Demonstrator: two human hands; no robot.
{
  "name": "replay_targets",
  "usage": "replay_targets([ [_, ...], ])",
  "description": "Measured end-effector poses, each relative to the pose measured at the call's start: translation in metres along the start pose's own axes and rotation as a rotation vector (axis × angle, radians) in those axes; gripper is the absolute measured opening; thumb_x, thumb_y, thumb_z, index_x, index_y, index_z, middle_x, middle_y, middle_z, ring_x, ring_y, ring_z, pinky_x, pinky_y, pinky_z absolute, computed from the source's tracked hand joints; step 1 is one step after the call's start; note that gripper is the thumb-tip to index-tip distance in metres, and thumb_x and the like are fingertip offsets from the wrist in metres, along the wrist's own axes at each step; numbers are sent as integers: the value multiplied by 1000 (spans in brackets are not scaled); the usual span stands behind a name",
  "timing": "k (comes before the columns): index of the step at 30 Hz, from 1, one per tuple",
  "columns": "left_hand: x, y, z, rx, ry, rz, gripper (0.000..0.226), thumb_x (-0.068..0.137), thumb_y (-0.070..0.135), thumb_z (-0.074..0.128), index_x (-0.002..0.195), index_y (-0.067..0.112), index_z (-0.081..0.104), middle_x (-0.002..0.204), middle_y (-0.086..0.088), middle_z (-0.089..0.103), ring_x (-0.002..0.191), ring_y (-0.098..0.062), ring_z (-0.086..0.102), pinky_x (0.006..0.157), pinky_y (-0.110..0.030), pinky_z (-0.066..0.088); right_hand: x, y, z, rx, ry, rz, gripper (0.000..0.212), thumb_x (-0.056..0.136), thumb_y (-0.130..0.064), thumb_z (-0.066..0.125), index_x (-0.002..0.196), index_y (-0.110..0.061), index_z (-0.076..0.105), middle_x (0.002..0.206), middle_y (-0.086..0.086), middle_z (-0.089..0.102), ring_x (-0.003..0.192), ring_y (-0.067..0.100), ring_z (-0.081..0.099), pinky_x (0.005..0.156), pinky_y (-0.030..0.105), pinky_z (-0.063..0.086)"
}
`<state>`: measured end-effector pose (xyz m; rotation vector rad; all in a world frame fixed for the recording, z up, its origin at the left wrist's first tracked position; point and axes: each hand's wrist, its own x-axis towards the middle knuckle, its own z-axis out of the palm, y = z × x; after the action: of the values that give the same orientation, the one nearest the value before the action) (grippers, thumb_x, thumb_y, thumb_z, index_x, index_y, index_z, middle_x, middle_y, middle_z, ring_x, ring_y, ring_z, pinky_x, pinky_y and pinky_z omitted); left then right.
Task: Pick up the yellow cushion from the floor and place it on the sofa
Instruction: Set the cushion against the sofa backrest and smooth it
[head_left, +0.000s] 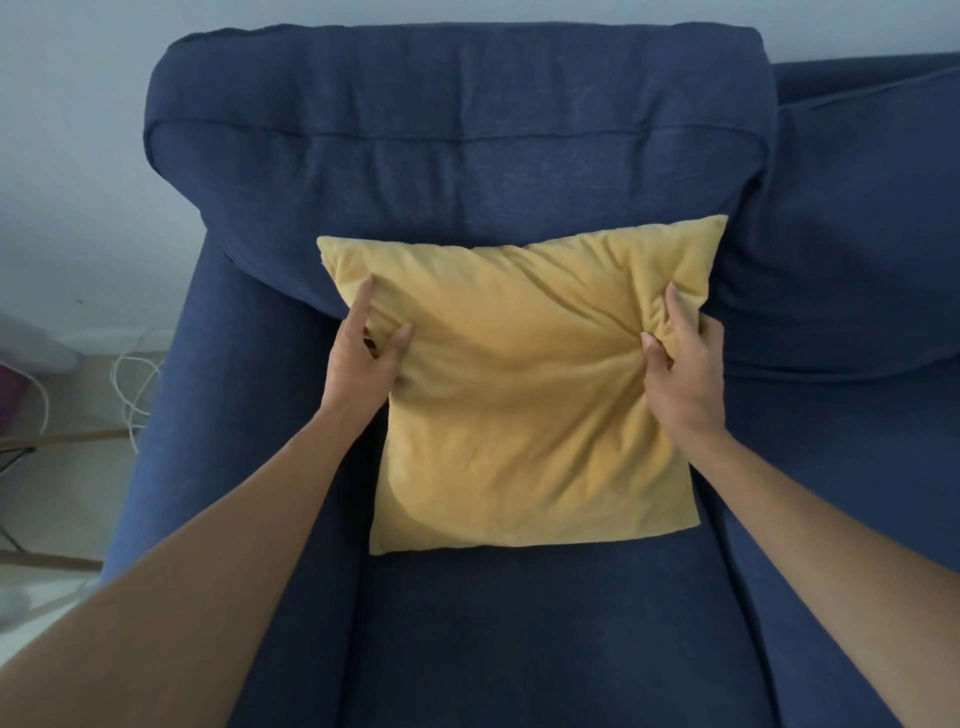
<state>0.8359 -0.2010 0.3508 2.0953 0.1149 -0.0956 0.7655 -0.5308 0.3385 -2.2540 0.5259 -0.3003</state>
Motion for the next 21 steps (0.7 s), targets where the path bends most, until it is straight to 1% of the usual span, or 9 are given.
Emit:
replay_targets([
  [2, 4, 2, -2, 164, 19, -18, 77, 102, 38, 63, 166, 35, 20, 141, -4, 38, 110, -16, 50, 109, -43, 45, 7, -9, 7, -216, 44, 30, 62, 112, -29, 52, 169, -27, 29, 170, 16, 19, 146, 32, 37, 118, 44, 31],
  [4, 3, 7, 2, 406, 143, 31, 72, 103, 41, 59, 165, 29, 23, 151, -12, 28, 128, -27, 42, 114, -48, 32, 10, -23, 13, -392, 141, -85, 61, 112, -40, 44, 169, -25, 28, 175, 18, 11, 155, 38, 25, 120, 55, 20],
  [6, -1, 13, 13, 528, 176, 159, 70, 105, 52, 49, 165, 29, 21, 165, -13, 16, 149, -33, 23, 118, -53, 18, 12, -32, 20, -463, 145, -326, 60, 113, -47, 39, 168, -24, 33, 174, 19, 18, 156, 38, 26, 119, 55, 20],
  [8, 1, 13, 25, 570, 34, 264, 74, 103, 67, 37, 166, 36, 12, 173, -6, 3, 158, -28, 4, 123, -53, 6, 20, -33, 26, -592, 16, -507, 64, 111, -55, 33, 169, -26, 31, 175, 17, 19, 159, 39, 23, 122, 56, 18],
  [11, 18, 2, 35, 697, -146, 213, 86, 97, 80, 22, 166, 38, -8, 174, 2, -17, 158, -23, -20, 125, -55, -7, 44, -30, 30, -735, -226, -481, 77, 104, -71, 6, 172, -34, 5, 179, 7, -9, 164, 33, -7, 129, 58, -1],
  [13, 34, -1, 36, 765, -191, 157, 89, 95, 82, 16, 165, 37, -13, 172, 4, -22, 157, -23, -22, 125, -56, -7, 60, -27, 31, -791, -280, -455, 81, 100, -75, -4, 170, -36, -11, 177, 2, -22, 162, 27, -20, 128, 57, -9],
  [16, 48, 8, 33, 800, -232, 105, 92, 94, 83, 16, 166, 34, -12, 172, 5, -22, 158, -24, -18, 126, -56, -5, 73, -32, 28, -850, -330, -415, 84, 98, -76, -6, 168, -33, -19, 175, 1, -28, 161, 26, -25, 128, 57, -10],
  [18, 43, 14, 31, 773, -226, 96, 90, 96, 81, 18, 167, 32, -9, 173, 4, -19, 158, -25, -18, 126, -55, -5, 67, -36, 27, -836, -315, -410, 84, 101, -75, -3, 170, -29, -16, 175, 4, -25, 162, 28, -22, 128, 57, -9],
  [21, 9, 13, 30, 667, -80, 190, 80, 104, 69, 23, 168, 27, 2, 175, -4, -9, 159, -28, -11, 127, -54, -2, 35, -29, 22, -695, -107, -492, 76, 110, -64, 14, 173, -23, 3, 178, 13, -7, 164, 35, -6, 130, 57, -2],
])
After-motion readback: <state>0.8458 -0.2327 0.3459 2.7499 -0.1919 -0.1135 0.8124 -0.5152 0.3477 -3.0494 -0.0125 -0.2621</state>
